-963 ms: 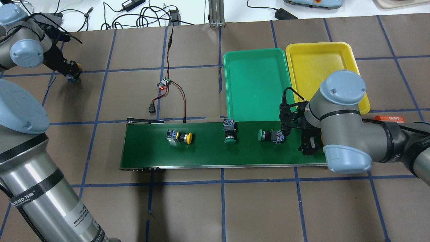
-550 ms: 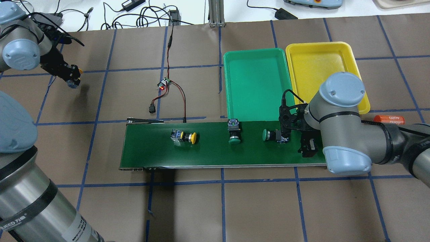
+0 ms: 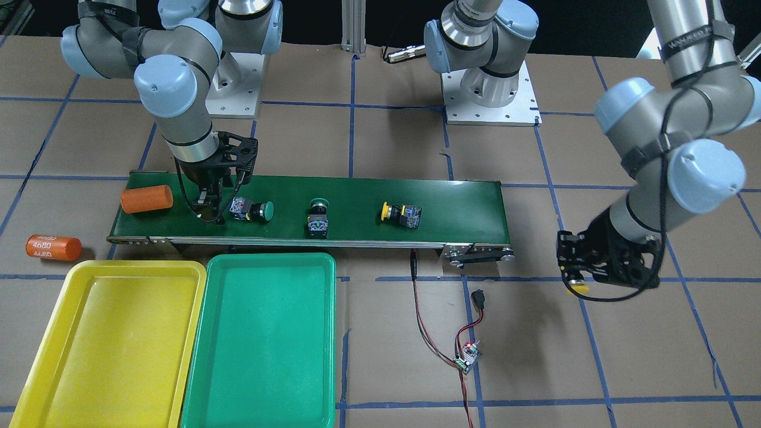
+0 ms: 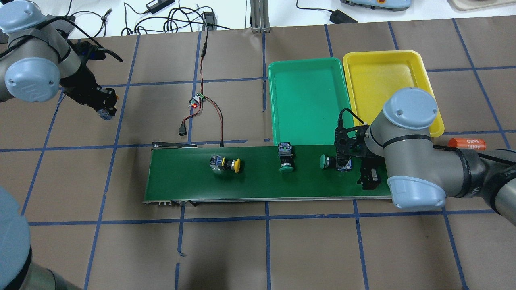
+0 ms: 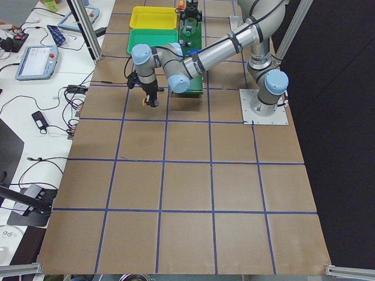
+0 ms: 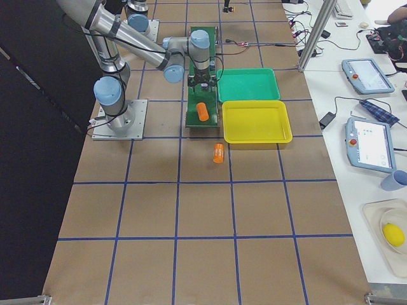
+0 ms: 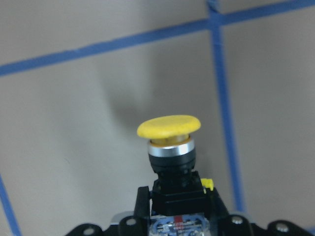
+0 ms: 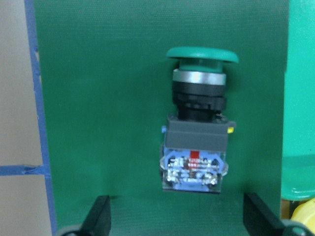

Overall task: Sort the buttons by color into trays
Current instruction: 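Lower the yellow-capped button onto the belt with the left gripper while right gripper waits, then release the yellow button and raise the left gripper while right gripper grasps green button, then carry the green-capped button into the green tray with the right gripper, then return the right gripper to the belt and grasp the next green button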

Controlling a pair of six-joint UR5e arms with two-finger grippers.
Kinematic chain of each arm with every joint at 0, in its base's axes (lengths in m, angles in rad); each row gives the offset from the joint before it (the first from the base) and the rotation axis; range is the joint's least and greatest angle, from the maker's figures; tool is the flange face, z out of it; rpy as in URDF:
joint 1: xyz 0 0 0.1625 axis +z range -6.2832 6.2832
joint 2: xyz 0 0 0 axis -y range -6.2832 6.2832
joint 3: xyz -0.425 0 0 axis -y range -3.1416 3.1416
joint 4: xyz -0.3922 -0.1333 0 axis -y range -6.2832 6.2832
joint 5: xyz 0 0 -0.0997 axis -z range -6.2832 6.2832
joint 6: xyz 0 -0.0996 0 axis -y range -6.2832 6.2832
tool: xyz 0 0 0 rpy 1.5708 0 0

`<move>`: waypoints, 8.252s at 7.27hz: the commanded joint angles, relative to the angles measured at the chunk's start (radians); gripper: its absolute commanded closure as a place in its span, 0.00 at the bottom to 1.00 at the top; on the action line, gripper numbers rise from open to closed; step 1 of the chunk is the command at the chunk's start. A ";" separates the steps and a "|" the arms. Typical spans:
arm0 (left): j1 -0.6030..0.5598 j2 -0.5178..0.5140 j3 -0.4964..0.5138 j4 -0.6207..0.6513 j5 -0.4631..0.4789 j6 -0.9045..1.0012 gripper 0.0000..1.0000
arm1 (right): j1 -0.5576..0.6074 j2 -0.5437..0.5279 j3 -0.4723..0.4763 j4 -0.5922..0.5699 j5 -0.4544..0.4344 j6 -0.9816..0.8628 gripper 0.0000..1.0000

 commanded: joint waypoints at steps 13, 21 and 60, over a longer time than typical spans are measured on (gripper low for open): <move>-0.227 0.223 0.285 -0.417 0.010 -0.252 0.00 | 0.002 0.133 -0.197 -0.011 0.036 0.017 0.96; -0.222 0.262 0.322 -0.475 0.003 -0.253 0.00 | 0.038 0.390 -0.468 -0.001 0.020 0.142 0.00; -0.165 0.272 0.343 -0.535 -0.037 -0.262 0.00 | -0.069 -0.055 -0.091 0.137 0.053 0.115 0.00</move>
